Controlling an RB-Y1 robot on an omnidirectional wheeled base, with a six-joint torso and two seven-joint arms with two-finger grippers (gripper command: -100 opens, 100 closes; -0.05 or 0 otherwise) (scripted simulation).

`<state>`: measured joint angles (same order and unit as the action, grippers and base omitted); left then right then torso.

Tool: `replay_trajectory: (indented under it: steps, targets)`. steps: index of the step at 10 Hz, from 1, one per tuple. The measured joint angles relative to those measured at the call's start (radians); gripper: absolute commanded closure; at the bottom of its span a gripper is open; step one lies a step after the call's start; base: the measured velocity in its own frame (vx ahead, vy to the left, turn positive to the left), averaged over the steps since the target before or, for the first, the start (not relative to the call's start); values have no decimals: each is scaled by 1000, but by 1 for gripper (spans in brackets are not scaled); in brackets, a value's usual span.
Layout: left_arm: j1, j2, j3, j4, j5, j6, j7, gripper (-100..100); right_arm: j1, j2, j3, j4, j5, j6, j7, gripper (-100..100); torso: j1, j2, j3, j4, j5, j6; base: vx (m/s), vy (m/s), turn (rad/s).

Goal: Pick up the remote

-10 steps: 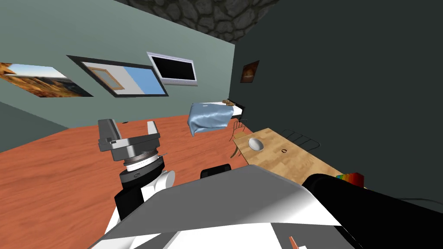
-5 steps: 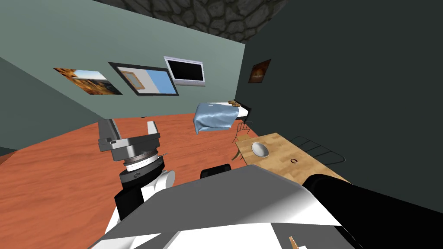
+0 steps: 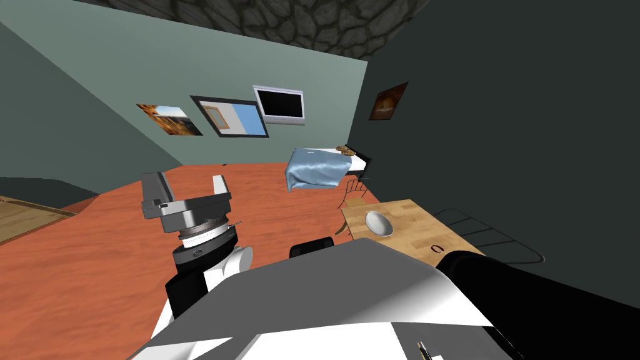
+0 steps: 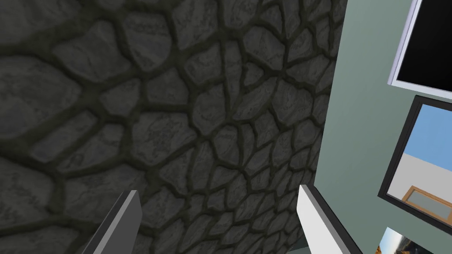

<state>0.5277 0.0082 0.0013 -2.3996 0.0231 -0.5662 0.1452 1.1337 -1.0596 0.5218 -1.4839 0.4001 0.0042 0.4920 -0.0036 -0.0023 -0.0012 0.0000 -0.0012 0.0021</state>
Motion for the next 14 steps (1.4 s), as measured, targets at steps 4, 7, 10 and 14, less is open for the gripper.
replay_trajectory:
  steps: [4,7,10,14]
  targets:
    - [0,0,0,0,0,0,0,0,-55,21,28,62,4,-15,-53,-100,7,5,3,1,2,0,-84,42,190]
    - [0,0,0,0,0,0,0,0,-94,37,50,103,8,-22,-94,100,5,3,2,1,2,1,-40,18,54]
    - [0,0,0,0,0,0,0,0,-94,38,50,102,7,-23,-96,100,3,0,0,0,1,-1,0,0,0]
    - [0,0,0,0,0,0,0,0,-83,30,44,87,5,-20,-84,100,2,-3,-1,-1,2,1,42,-19,-128]
